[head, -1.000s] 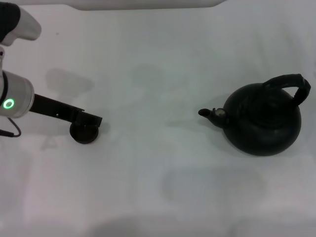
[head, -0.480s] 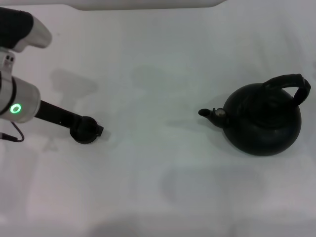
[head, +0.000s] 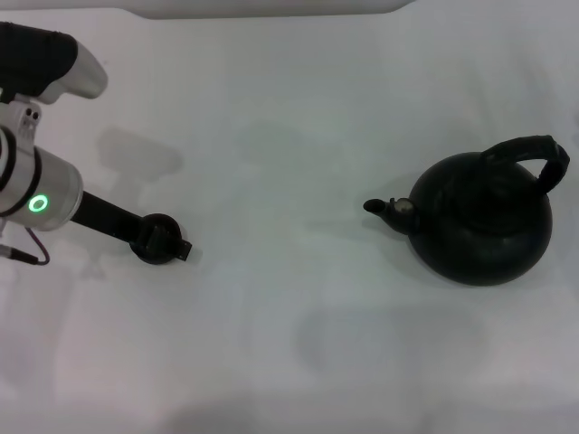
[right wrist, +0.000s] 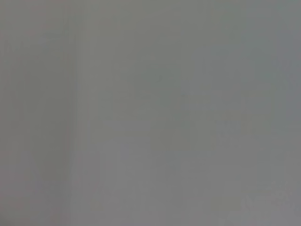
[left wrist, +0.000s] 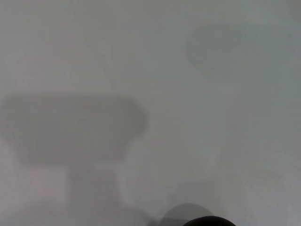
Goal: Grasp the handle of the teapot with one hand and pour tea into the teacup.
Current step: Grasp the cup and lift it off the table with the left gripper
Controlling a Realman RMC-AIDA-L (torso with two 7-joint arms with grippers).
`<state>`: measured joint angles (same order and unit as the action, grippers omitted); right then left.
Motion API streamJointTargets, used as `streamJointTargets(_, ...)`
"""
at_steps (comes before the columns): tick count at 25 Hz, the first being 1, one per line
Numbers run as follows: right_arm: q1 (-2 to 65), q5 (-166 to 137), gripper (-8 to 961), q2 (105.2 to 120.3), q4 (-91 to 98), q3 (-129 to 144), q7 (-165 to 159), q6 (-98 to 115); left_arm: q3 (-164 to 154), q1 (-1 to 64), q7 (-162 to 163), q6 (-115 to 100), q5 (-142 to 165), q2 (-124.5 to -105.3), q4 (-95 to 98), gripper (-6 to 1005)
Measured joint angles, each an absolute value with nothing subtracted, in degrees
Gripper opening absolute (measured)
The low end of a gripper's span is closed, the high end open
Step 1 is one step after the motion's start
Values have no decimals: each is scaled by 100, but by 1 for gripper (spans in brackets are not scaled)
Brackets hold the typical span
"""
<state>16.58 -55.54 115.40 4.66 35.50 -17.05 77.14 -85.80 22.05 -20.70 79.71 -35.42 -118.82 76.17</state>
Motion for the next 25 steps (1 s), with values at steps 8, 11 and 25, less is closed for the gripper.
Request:
streamJointTargets(8,1676,-5555,876,11540,466,3551,-1705,7695,-8582,2390,-1973,7971,-3447,-11883,7316,785)
streamJointTargets(11,1678,-5554,877,11540,468,3549,-1705,7690,-8585,2448,-1966,7964,-3382,-11883,7225,775)
streamJointTargets(25,1679,-5554,876,11540,465,3506,-1705,7646,-8587,2610,-1959,7905,-3312,-11891,7211,737)
